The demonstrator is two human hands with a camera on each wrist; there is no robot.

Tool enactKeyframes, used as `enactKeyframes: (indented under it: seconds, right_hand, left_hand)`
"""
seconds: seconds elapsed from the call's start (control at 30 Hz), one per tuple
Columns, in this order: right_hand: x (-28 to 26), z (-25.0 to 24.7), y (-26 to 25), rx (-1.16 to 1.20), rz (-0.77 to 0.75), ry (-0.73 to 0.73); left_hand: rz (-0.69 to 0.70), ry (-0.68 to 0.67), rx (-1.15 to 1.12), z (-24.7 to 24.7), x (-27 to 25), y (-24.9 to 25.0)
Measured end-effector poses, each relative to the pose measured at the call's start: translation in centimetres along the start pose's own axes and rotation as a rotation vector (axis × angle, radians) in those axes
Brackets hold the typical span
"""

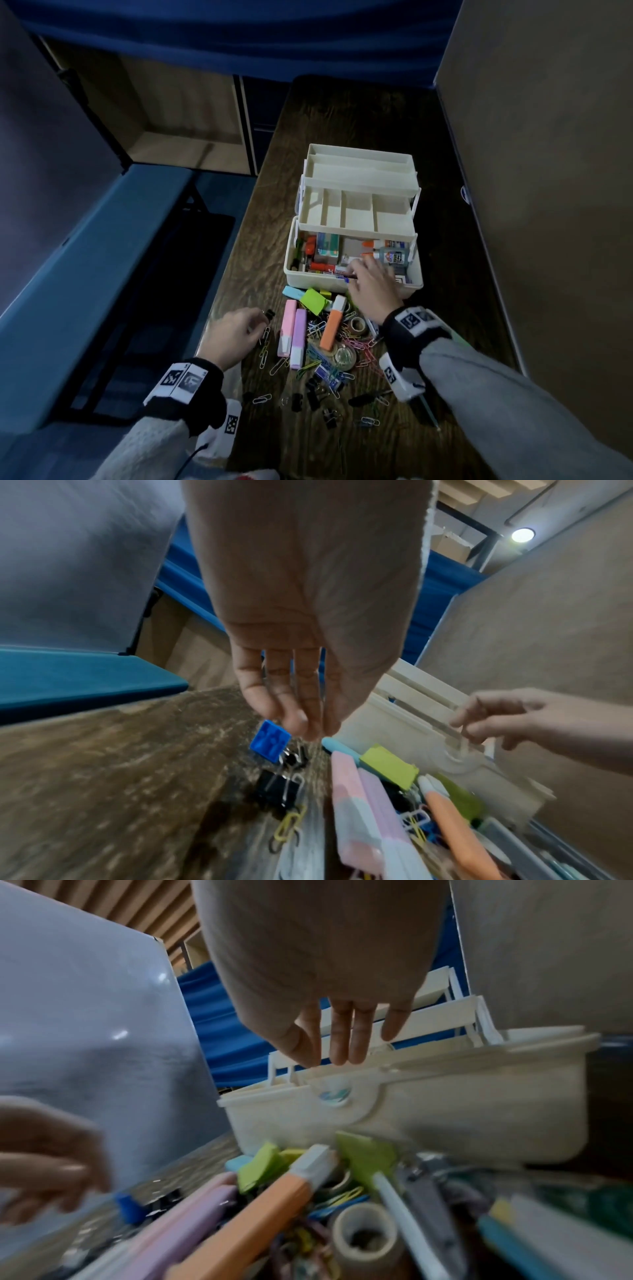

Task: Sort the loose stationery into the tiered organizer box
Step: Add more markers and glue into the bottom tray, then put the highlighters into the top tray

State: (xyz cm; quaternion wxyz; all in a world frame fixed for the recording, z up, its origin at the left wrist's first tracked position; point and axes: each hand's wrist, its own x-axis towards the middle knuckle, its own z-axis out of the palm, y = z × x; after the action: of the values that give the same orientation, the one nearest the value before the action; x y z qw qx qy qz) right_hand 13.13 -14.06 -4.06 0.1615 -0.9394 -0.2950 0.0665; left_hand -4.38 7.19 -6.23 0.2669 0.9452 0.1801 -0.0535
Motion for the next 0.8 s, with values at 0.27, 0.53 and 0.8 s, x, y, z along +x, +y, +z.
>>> enactKeyframes:
  seconds: [0.27,0.53,0.8]
  right_hand:
    - [-3.8,3.9,-2.8,0.126,0.246,-0.251]
    - [-4.7,4.1,-2.6,0.229,0.365,-0.211]
    - [-7.6,1.7,1.4,0.268,0.389,-0.243]
  left_hand:
    - [-0.111,-0.093,0.09,4.0,3.1,4.1]
    - [-0.155,-0.164,0.148,5.8,4.4,4.5]
    - [-0.166,-0.196,0.132,5.8,4.3,3.2]
